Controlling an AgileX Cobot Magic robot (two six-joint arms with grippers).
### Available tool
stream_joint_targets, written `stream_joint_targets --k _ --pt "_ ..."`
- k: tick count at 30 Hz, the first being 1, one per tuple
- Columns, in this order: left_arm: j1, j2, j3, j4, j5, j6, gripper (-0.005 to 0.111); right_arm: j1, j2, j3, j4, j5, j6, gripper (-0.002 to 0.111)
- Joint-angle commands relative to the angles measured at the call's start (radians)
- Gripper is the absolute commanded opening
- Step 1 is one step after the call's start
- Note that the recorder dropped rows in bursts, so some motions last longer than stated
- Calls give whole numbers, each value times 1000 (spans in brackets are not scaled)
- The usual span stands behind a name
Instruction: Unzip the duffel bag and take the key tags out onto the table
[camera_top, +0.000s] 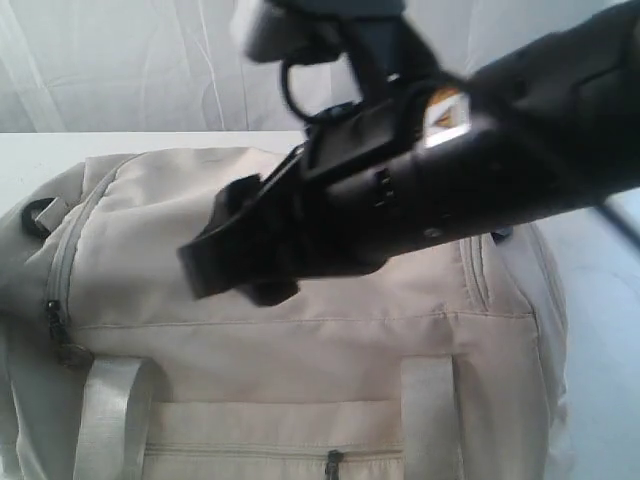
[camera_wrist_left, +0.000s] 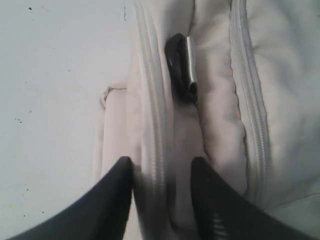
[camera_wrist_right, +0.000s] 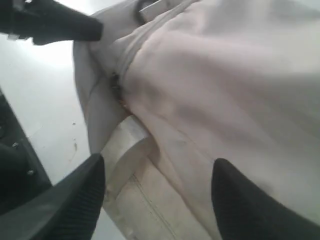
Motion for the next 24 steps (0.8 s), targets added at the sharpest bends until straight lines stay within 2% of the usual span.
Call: stream_joint_targets --k 1,10,13,17,24 --pt "2 -12 -1 0 17 4 60 45 154 -2 201 -74 -261 54" --pt "1 -12 -1 66 118 0 61 173 390 -48 195 -232 -332 52" --pt "-16 -12 -1 66 105 2 45 195 444 -96 195 -274 -339 50" --pt "-45 -12 -1 74 99 39 0 202 501 -165 192 -290 -348 49" --pt "-59 -12 -1 70 68 55 0 202 580 -217 93 -278 -368 49"
